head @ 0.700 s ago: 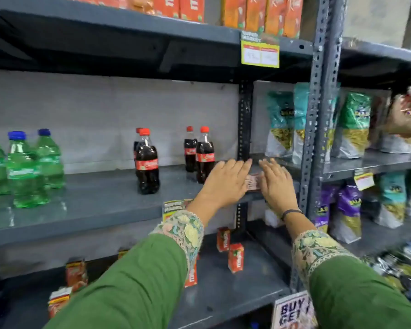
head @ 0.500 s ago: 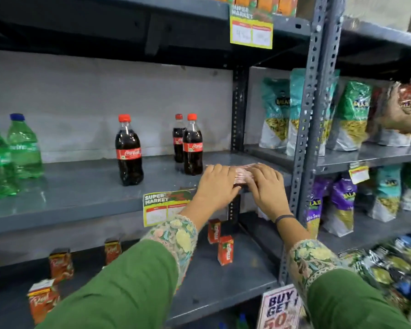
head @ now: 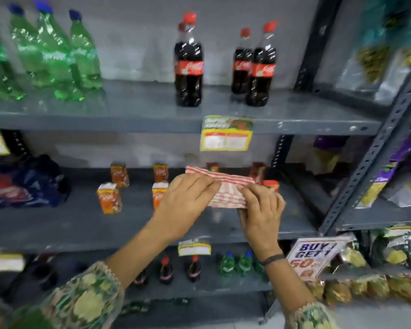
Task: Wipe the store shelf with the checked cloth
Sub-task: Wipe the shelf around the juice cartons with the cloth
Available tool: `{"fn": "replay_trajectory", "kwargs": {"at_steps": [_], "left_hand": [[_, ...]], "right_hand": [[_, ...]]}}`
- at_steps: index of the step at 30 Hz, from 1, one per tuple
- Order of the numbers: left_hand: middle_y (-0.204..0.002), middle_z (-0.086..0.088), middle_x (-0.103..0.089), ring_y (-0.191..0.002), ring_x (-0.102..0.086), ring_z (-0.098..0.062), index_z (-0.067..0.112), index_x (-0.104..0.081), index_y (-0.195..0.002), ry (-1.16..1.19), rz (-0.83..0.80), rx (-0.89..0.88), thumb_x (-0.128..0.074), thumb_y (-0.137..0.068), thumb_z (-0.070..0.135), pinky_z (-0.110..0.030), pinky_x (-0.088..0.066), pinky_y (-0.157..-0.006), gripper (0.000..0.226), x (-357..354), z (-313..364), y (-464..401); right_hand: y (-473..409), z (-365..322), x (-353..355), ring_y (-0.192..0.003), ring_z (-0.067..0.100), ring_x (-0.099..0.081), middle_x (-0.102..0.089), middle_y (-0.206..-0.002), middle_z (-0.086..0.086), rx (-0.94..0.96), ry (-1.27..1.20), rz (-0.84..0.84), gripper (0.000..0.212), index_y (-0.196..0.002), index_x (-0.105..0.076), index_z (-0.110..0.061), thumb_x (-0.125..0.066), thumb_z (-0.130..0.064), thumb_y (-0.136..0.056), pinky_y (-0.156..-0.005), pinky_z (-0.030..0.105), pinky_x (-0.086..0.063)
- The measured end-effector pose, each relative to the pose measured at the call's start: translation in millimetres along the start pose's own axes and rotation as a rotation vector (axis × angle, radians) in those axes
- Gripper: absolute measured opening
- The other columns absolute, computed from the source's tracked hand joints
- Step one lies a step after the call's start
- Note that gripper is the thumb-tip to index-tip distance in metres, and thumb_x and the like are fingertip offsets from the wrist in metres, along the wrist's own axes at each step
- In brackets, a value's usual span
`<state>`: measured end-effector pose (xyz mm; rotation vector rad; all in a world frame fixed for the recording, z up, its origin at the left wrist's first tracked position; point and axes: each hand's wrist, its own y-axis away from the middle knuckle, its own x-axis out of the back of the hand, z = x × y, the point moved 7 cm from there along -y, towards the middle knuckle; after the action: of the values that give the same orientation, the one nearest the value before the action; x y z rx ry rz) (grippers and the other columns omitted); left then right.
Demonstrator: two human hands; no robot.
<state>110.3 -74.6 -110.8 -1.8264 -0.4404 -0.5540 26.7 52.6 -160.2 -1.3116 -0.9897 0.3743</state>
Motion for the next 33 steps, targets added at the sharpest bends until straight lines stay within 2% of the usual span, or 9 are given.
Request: {"fn": "replay_trajectory", "kwargs": {"at_steps": [6,9,12,17,21,24,26,29,33], "left_hand": [[-0.099,-0.007,-0.070,-0.091,-0.061,-0.026,0.011,-0.068,-0.105,0.015,-0.339,0.345,-0.061,-0.066,-0.003,-0.035,-0.049,-0.072,0.042,20.1,-105.1,150.4],[-0.093,-0.006,-0.071,-0.082,-0.066,-0.027,0.012,-0.071,-0.097,-0.019,-0.432,0.414,-0.064,-0.063,-0.002,-0.033,-0.055,-0.069,0.038,42.3,-156.7,219.7],[-0.092,-0.007,-0.073,-0.079,-0.070,-0.027,0.011,-0.072,-0.095,-0.051,-0.484,0.468,-0.053,-0.066,0.005,-0.032,-0.057,-0.069,0.036,67.2,-207.3,278.6],[-0.099,-0.008,-0.072,-0.088,-0.069,-0.027,0.009,-0.070,-0.102,-0.127,-0.516,0.503,-0.078,-0.057,0.005,-0.033,-0.058,-0.073,0.046,91.7,-295.5,342.4],[-0.116,-0.015,-0.064,-0.105,-0.060,-0.029,0.007,-0.054,-0.125,-0.010,-0.513,0.748,-0.050,-0.091,0.014,-0.037,-0.050,-0.090,0.035,76.9,-382.5,383.1],[-0.142,-0.015,-0.043,-0.127,-0.045,-0.029,0.010,-0.036,-0.139,0.092,-0.698,1.048,-0.037,-0.097,0.024,-0.041,-0.038,-0.108,0.044,49.9,-436.2,440.4],[-0.152,-0.017,-0.026,-0.140,-0.025,-0.031,0.006,-0.027,-0.143,0.142,-0.951,1.110,-0.033,-0.099,0.024,-0.041,-0.022,-0.117,0.048,27.4,-448.4,475.5],[-0.155,-0.024,-0.007,-0.144,-0.004,-0.038,0.001,-0.011,-0.146,0.216,-1.019,1.249,-0.030,-0.100,0.015,-0.040,-0.007,-0.119,0.051,10.6,-453.4,502.7],[-0.151,-0.025,-0.022,-0.136,-0.030,-0.036,-0.003,-0.014,-0.144,0.247,-0.896,1.504,-0.028,-0.099,0.010,-0.039,-0.026,-0.113,0.049,18.3,-470.0,497.9]], "right_hand": [[32.9,-162.6,-94.2,-0.102,0.022,-0.053,-0.067,-0.106,0.001,0.057,-0.182,-0.504,0.046,-0.118,-0.059,-0.021,-0.061,-0.029,-0.072,-0.087,0.038,-0.032],[41.4,-260.8,-145.9,-0.086,0.028,-0.065,-0.068,-0.093,0.002,0.099,-0.250,-0.744,0.056,-0.110,-0.065,-0.019,-0.082,-0.024,-0.057,-0.074,0.040,-0.047],[50.5,-346.3,-187.4,-0.091,0.032,-0.066,-0.069,-0.098,0.007,0.088,-0.395,-0.884,0.048,-0.109,-0.066,-0.015,-0.079,-0.013,-0.062,-0.065,0.038,-0.058],[41.4,-425.4,-252.0,-0.106,0.031,-0.060,-0.061,-0.115,0.007,0.102,-0.395,-0.903,0.037,-0.116,-0.062,-0.017,-0.065,-0.017,-0.079,-0.072,0.041,-0.057],[17.6,-416.9,-300.3,-0.100,0.034,-0.058,-0.059,-0.112,0.013,-0.185,-0.255,-0.829,0.025,-0.109,-0.064,-0.010,-0.058,-0.016,-0.086,-0.068,0.042,-0.053],[33.2,-395.5,-333.3,-0.112,0.036,-0.050,-0.053,-0.122,0.016,-0.430,-0.098,-0.908,0.024,-0.111,-0.059,-0.004,-0.052,-0.010,-0.089,-0.078,0.043,-0.051],[51.9,-398.9,-352.1,-0.121,0.035,-0.043,-0.053,-0.127,0.016,-0.499,-0.050,-1.019,0.030,-0.118,-0.055,-0.004,-0.050,-0.009,-0.089,-0.092,0.045,-0.046],[68.0,-437.4,-370.7,-0.129,0.032,-0.039,-0.051,-0.136,0.014,-0.476,-0.157,-1.079,0.044,-0.132,-0.047,-0.009,-0.048,-0.009,-0.088,-0.108,0.045,-0.034],[82.9,-484.5,-368.8,-0.123,0.025,-0.049,-0.058,-0.133,0.005,-0.192,-0.334,-1.071,0.045,-0.132,-0.050,-0.020,-0.052,-0.018,-0.087,-0.104,0.039,-0.037]]}}
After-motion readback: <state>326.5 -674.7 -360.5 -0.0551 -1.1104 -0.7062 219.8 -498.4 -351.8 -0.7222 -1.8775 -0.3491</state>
